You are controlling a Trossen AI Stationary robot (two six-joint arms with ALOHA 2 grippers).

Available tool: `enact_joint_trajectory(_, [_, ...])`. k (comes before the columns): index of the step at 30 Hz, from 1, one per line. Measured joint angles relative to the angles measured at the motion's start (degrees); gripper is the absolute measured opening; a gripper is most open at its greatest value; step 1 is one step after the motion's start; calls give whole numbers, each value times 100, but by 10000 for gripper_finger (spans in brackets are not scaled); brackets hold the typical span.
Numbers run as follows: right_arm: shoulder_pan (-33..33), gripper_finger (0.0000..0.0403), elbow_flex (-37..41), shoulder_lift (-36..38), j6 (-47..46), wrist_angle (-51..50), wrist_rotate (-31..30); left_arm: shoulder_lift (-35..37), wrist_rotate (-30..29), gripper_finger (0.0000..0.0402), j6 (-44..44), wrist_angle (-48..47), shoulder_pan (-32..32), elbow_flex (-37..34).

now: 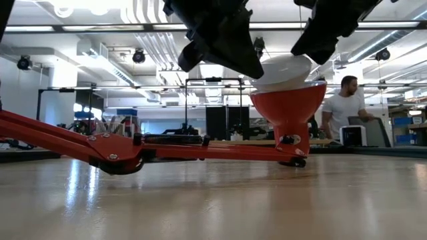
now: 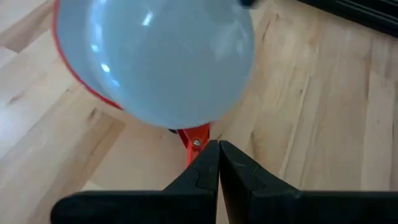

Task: Screw lightbulb
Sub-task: Insert the light bulb into the red lamp

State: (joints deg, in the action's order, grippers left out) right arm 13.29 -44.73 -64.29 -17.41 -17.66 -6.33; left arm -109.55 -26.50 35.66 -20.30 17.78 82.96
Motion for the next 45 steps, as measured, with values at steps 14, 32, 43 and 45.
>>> enact_joint_trajectory(14, [-302, 0, 0, 531, -244, -487, -688, -69, -11, 1, 24, 218, 41, 28])
enact_joint_trajectory(32, [-270, 0, 4, 89, 188, 506, 42, -71, -212, 1, -211, 365, -26, 9])
enact_joint_trajectory(43, [-279, 0, -2, -157, 137, 228, -448, -71, -209, 1, -215, 307, -21, 4])
enact_joint_trajectory(45, [-290, 0, -2, -45, 71, 49, -797, -71, -205, 1, -236, 313, -18, 4])
